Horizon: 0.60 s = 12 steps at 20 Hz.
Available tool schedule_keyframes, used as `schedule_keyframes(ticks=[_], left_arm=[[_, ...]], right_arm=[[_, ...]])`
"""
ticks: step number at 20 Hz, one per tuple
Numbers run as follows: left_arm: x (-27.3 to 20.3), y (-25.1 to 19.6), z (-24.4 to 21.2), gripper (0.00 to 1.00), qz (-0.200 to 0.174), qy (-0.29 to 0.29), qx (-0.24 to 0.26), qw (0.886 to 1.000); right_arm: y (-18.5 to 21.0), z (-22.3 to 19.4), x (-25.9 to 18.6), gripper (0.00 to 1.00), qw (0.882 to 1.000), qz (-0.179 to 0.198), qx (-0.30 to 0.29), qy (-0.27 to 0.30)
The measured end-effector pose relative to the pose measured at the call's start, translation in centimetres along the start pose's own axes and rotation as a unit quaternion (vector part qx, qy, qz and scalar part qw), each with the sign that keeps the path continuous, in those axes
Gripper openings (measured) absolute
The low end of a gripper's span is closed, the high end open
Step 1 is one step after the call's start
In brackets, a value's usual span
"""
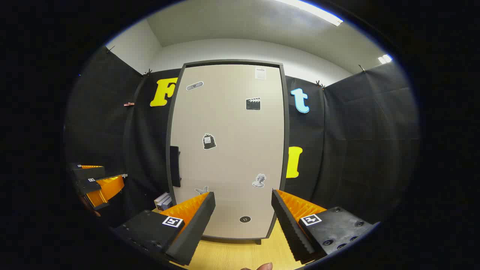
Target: Open the cabinet door with the right hand, grasp the bottle in the cabinet with the left hand and place it on the coaster, then close the cabinet door with the right hand.
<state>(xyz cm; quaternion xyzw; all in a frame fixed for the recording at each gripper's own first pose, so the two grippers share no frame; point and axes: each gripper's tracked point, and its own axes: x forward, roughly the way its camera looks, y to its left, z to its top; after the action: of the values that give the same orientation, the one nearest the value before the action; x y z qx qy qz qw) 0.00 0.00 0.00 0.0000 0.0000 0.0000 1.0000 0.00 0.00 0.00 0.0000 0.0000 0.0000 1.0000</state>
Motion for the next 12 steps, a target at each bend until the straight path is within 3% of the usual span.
schedule_keyframes(ticks=[12], left_arm=[[0.39, 0.33, -0.04, 0.95, -0.003, -0.002, 0.002, 1.000]], right_arm=[[0.45, -0.21, -0.09, 0.98, 1.000, -0.004, 0.002, 0.004]])
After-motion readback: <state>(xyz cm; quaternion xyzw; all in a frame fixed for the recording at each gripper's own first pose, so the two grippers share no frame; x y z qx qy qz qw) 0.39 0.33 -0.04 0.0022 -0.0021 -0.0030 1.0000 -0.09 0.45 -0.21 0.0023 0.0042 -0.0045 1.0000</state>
